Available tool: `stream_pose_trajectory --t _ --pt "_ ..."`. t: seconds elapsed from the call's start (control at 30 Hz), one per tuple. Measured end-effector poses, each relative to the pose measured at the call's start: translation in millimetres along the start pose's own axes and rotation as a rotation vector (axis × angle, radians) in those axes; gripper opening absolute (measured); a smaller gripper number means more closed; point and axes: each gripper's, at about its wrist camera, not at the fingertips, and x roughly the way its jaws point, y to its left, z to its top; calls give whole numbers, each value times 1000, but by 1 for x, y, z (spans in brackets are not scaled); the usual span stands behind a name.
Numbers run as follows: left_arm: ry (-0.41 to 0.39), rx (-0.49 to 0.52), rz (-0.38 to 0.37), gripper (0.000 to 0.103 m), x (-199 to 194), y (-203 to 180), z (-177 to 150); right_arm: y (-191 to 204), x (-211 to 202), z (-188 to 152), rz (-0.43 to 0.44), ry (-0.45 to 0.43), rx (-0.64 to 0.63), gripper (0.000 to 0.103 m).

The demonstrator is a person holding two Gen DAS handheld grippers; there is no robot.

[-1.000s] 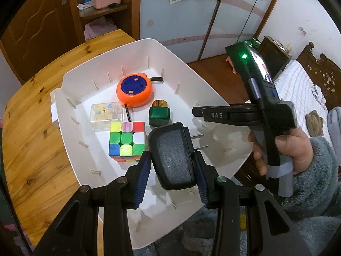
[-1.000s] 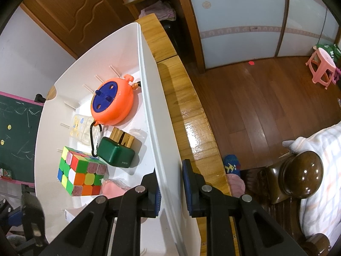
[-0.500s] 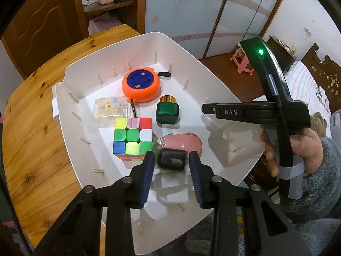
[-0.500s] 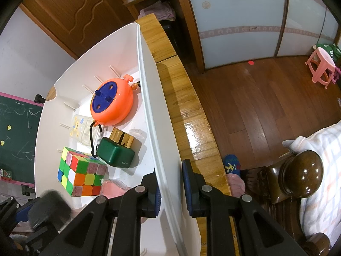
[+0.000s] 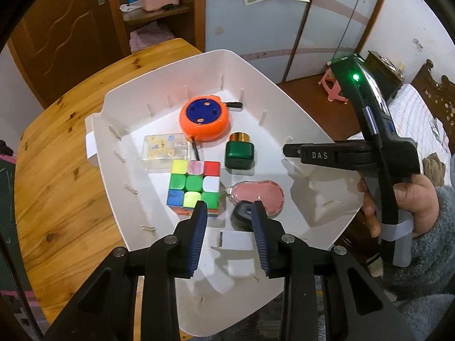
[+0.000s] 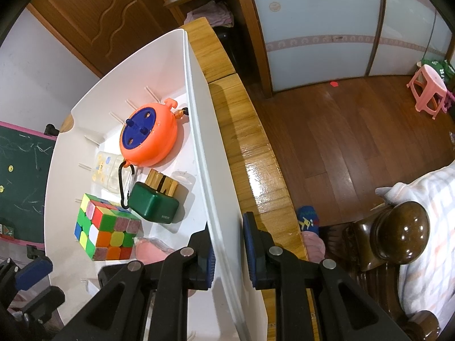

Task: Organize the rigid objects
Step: 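Open the left gripper to drop the black adapter into the bin, then move the left gripper back to the beige plastic piece on the table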

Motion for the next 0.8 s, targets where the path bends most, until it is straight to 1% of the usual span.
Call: stream_pose_trajectory --t 0.43,0.63,0.8 --pt "-4 -39 11 36 -12 16 -7 4 4 1 -42 18 3 18" --pt "-11 -60 29 37 -27 25 -15 4 6 2 -60 28 10 18" --pt "-21 -96 55 38 -44 38 -20 4 8 2 -71 41 16 18"
